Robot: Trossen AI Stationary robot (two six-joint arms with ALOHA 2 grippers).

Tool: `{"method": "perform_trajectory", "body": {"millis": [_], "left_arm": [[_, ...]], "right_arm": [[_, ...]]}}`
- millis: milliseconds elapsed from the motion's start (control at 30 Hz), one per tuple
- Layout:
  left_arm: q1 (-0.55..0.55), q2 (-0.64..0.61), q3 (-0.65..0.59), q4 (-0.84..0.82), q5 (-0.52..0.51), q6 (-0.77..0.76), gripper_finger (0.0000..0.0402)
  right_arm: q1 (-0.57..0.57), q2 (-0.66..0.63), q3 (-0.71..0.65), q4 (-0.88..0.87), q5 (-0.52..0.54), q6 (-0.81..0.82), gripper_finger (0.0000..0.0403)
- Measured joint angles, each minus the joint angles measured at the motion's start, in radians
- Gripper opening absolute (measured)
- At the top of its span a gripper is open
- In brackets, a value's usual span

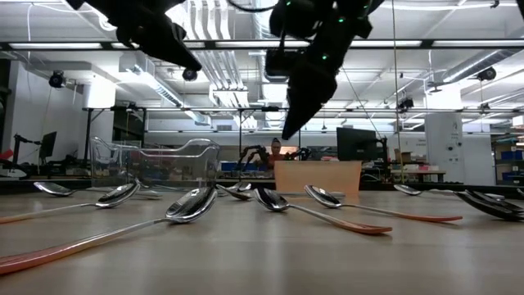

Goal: Sort silverware by color (type)
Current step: Put the light blue spoon into the orange bin

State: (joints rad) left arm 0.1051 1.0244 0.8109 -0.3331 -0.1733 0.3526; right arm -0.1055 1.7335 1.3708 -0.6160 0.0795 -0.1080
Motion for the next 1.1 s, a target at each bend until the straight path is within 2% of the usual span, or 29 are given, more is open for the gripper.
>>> {"method": "perform_trajectory", "body": {"millis": [233,333,767,1100], "left_arm": [[0.002,-0.107,-0.040,-0.001,-0.002,0.002,0.0000],[0.002,-0.154,-0.054,-0.005,-0.003,0.001,0.0000],[0.002,-0.274,-0.089,-0.010,-0.004,-0.005,0.0000],[0.002,-0.277,-0.092,-0.006,-0.004,-0.001,0.0000]], "right_arm": [[0.000,0.133,0.102,-0.092,-0.009,-0.016,0.0116],[0.000,0.162,0.120,-0.092,-0.048,-0.016,0.0119],[0.000,0.256,0.132,-0.075,-0.061,-0.012,0.0194],[-0.002,0.298,0.132,-0.050,-0.064,-0.016,0.0181]]}}
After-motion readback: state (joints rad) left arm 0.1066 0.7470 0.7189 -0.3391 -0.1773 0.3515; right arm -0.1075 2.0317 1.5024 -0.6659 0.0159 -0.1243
